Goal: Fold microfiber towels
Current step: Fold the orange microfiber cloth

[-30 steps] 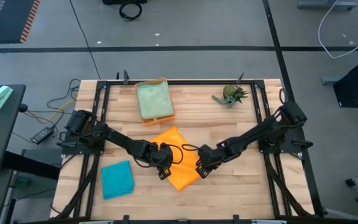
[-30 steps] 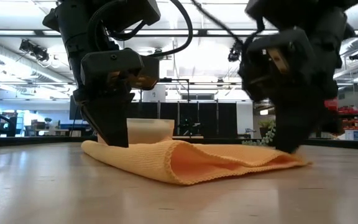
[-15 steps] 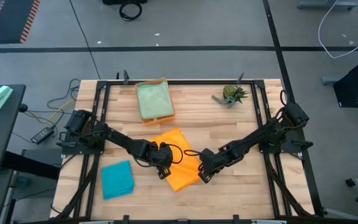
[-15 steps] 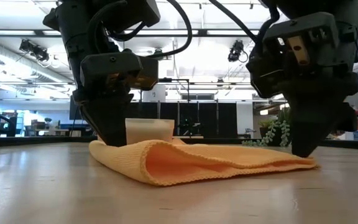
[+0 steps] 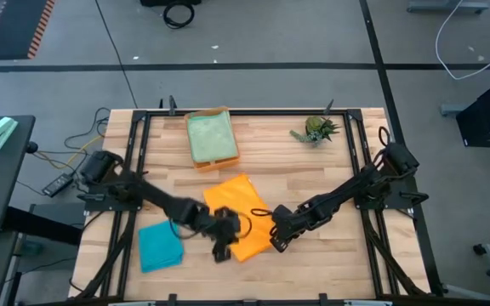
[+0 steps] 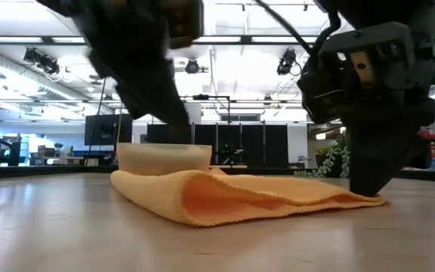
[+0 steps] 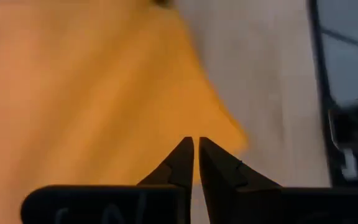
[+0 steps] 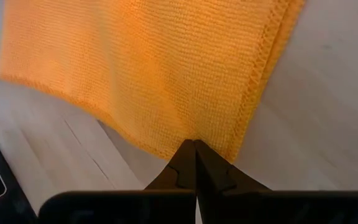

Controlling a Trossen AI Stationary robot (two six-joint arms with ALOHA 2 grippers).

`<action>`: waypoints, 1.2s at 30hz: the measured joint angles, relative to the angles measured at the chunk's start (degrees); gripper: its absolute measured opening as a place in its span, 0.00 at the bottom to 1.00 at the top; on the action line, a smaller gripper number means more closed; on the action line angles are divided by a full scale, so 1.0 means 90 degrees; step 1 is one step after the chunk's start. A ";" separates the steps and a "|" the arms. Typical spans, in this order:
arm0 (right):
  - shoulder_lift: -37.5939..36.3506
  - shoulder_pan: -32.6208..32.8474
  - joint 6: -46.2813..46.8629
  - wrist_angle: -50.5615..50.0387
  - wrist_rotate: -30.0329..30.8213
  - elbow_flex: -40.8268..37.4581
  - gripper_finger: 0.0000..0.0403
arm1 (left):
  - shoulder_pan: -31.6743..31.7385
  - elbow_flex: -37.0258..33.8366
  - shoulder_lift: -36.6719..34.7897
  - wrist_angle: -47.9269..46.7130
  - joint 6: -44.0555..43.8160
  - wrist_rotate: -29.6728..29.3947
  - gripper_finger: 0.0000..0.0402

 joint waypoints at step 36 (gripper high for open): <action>0.0107 0.0289 -0.0863 0.0229 -0.0232 -0.0005 0.00 | -0.0923 0.0020 0.1391 0.1175 -0.2689 0.0382 0.06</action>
